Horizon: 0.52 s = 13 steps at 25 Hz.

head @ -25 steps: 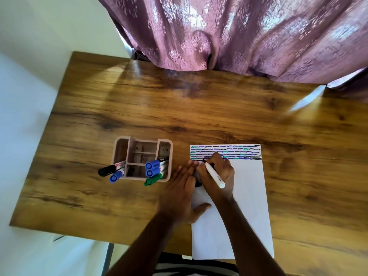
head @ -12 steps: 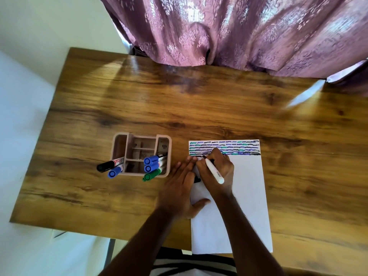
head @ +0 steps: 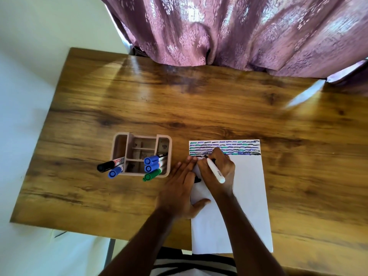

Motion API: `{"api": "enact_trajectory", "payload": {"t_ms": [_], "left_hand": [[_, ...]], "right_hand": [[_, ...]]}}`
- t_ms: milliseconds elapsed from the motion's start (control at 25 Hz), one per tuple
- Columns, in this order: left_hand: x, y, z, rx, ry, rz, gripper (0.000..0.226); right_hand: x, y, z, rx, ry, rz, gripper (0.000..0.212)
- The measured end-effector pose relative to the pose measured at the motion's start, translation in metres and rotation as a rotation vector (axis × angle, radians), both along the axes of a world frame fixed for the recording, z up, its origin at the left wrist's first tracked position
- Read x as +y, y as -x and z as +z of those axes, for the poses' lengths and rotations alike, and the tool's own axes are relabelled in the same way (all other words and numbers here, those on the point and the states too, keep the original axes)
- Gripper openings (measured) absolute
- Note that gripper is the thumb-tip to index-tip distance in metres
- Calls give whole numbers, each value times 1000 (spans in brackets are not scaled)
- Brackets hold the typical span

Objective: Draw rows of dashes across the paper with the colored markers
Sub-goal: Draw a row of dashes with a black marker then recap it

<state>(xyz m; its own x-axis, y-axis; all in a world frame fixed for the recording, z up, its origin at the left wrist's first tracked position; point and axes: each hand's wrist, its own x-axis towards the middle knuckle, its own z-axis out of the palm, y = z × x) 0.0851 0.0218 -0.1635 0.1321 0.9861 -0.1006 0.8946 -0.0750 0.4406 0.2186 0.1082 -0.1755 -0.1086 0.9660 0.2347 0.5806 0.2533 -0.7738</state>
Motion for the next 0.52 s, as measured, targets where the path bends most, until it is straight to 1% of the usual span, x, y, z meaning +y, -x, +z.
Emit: {"api": "enact_trajectory", "payload": {"t_ms": [120, 240, 400, 520], "left_hand": [[-1, 0, 0, -14, -16, 4, 107], [0, 0, 1, -22, -37, 5, 106], [-2, 0, 0, -25, -47, 3, 105], [-1, 0, -1, -7, -38, 3, 106]], "right_hand": [[-3, 0, -1, -13, -2, -15, 26], [-1, 1, 2, 17, 9, -2, 29], [-3, -1, 2, -2, -18, -18, 39], [0, 1, 4, 23, 7, -14, 31]]}}
